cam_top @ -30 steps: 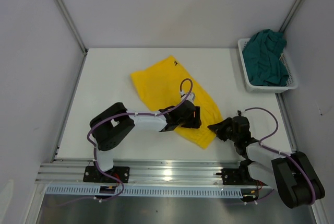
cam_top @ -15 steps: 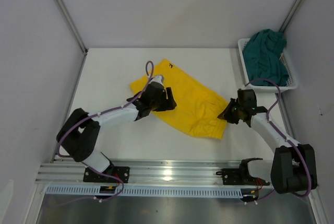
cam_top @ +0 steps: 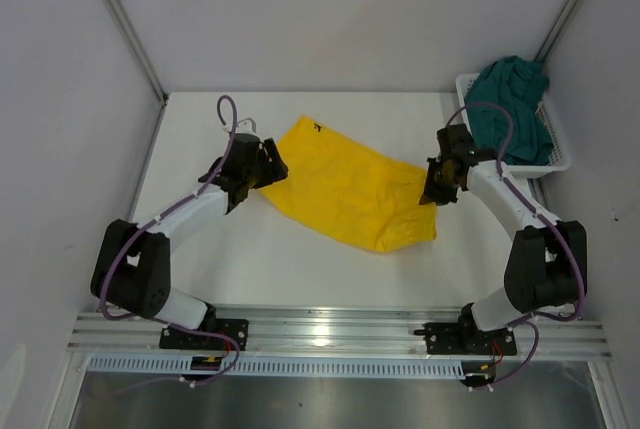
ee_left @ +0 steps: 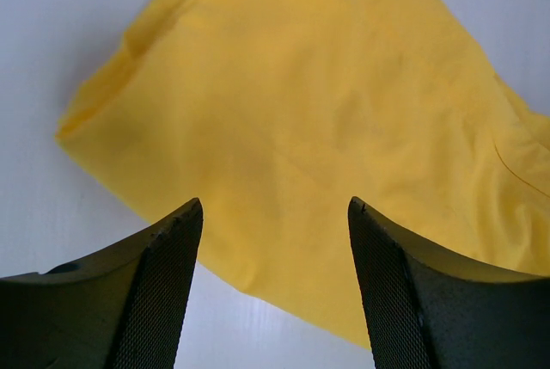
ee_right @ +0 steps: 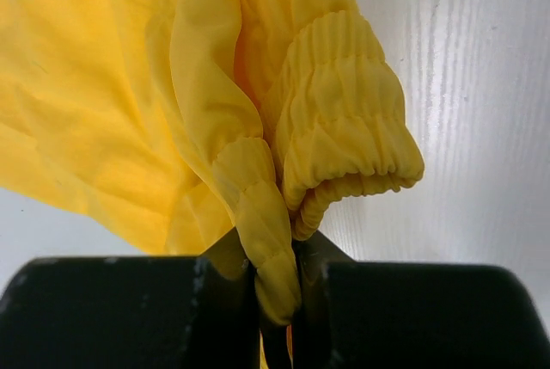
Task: Fold and stack the shorts
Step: Fold the shorts
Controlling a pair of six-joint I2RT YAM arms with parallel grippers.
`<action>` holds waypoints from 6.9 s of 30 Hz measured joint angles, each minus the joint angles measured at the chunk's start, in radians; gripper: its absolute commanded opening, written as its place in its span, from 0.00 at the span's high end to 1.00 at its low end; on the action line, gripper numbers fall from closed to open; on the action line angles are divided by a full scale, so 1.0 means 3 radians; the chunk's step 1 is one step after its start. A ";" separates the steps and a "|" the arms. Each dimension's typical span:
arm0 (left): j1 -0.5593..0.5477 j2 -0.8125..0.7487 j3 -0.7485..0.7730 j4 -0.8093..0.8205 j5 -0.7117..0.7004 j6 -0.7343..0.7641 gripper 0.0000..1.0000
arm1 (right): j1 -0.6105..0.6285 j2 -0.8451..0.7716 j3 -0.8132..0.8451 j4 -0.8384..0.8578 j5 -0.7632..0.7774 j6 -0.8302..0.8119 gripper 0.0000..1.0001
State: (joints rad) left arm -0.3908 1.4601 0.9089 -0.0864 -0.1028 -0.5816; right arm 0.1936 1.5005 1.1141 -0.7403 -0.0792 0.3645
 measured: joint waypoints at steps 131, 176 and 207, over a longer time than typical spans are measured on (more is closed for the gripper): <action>-0.2143 -0.0507 -0.2102 0.1475 -0.1612 -0.1761 0.18 | 0.1573 0.2087 0.3839 -0.1948 0.0029 0.0921 1.00; -0.0219 -0.2642 -0.1727 -0.1086 -0.0927 -0.0745 0.03 | 0.1437 0.1809 0.3309 -0.1190 -0.0823 0.0720 1.00; -0.1030 -0.1109 -0.2132 0.0973 -0.0323 -0.0738 0.54 | -0.0671 0.0627 0.1797 -0.1446 -0.0927 -0.0443 1.00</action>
State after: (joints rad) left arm -0.6998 1.1275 0.2691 0.2054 -0.1997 -0.8028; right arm -0.0078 1.6886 1.6531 -1.1740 -0.3573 0.2317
